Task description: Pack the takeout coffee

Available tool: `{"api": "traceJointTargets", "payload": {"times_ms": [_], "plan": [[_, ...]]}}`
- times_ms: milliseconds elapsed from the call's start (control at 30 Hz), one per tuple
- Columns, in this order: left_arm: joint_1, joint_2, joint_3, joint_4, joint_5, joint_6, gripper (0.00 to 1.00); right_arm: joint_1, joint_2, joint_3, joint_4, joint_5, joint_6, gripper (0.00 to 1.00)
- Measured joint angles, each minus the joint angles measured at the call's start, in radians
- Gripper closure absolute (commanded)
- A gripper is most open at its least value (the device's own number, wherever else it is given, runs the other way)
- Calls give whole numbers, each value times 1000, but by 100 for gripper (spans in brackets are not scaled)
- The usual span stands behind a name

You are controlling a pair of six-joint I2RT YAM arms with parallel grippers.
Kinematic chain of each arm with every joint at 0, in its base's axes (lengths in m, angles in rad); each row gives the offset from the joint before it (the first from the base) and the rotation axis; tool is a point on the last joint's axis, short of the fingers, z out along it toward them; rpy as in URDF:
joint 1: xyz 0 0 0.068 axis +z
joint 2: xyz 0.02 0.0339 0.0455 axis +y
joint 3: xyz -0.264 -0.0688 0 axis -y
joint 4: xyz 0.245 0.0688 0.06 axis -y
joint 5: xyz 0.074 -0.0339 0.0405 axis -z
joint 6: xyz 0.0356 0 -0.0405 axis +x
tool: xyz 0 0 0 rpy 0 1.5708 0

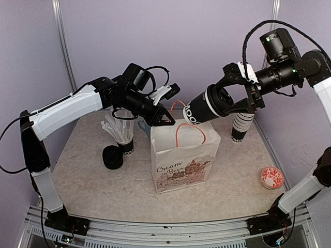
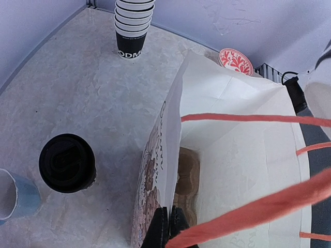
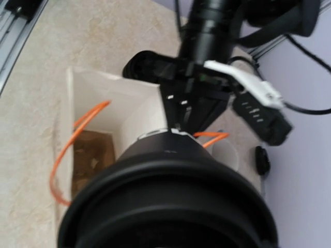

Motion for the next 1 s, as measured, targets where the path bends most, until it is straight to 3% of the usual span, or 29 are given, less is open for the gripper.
{"api": "traceJointTargets", "payload": {"times_ms": [500, 833, 1000], "plan": [[8, 0, 0, 0, 0, 1, 100, 106, -32, -58, -4, 111, -3, 38], [21, 3, 0, 0, 2, 1, 100, 110, -92, -66, -5, 143, 0, 39], [12, 3, -3, 7, 5, 1, 99, 110, -49, -104, 1, 190, 0, 40]]}}
